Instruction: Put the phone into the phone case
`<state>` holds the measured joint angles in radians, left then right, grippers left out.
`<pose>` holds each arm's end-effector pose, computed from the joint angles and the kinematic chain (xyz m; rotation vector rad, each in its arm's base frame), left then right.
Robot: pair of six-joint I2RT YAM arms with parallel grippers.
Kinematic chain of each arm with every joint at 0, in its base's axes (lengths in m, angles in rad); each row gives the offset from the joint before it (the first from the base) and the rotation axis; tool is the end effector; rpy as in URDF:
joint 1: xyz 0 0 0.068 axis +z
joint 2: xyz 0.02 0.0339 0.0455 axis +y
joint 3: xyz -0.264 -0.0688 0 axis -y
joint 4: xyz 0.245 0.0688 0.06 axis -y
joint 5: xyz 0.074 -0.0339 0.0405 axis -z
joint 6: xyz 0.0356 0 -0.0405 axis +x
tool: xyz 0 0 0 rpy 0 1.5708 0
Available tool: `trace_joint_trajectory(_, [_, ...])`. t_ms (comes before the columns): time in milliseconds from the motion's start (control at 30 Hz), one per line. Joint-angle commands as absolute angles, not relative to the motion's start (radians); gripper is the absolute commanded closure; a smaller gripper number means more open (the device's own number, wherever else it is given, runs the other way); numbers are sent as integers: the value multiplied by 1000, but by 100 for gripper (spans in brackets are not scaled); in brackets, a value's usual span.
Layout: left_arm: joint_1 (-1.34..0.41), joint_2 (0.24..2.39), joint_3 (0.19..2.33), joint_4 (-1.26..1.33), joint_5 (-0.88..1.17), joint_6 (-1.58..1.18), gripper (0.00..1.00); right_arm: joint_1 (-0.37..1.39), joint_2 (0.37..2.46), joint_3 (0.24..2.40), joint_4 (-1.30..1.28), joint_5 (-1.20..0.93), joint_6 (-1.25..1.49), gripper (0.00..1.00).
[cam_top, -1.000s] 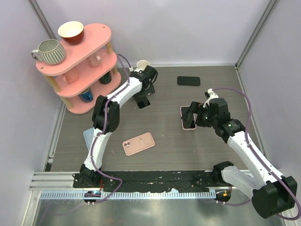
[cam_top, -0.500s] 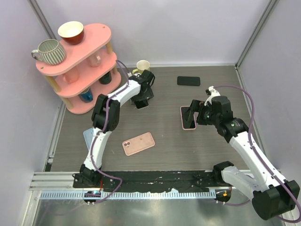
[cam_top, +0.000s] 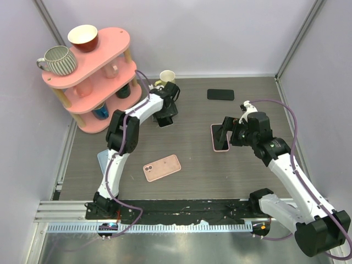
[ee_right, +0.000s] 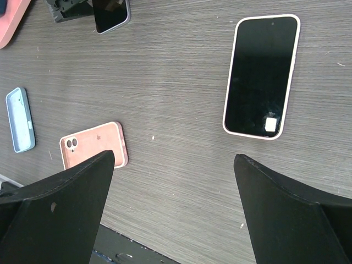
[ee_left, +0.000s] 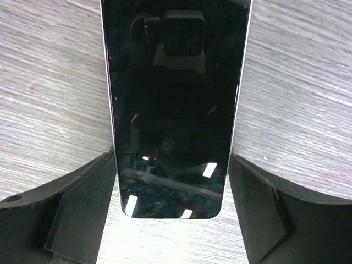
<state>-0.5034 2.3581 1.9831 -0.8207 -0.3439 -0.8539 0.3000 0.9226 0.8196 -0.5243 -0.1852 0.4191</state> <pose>0.4406 -0.2289 0.1659 -0.5455 2.5820 0.0423 0.1879 0.0650 0.2945 0.0275 2.2518 0.5993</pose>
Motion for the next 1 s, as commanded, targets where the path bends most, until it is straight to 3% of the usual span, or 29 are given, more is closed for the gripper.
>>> trace_joint_trajectory(0, [-486, 2323, 1844, -761, -284, -825, 18, 304, 920, 836, -492, -190, 413, 2])
trace_joint_trajectory(167, [-488, 2232, 1697, -660, -212, -784, 39, 305, 910, 818, -477, -183, 443, 0])
trace_joint_trajectory(300, [-503, 2151, 1519, -597, -190, -764, 47, 304, 887, 769, -428, -183, 494, 0])
trace_joint_trajectory(533, [-577, 1974, 1250, -441, -155, -749, 51, 304, 980, 683, -154, -253, 688, 4])
trace_joint_trajectory(700, [-638, 1867, 1105, -364, -103, -749, 52, 316, 1159, 615, 124, -368, 888, 14])
trace_joint_trajectory(967, [-643, 1770, 979, -180, 41, -755, 52, 411, 1465, 751, 228, -321, 899, 17])
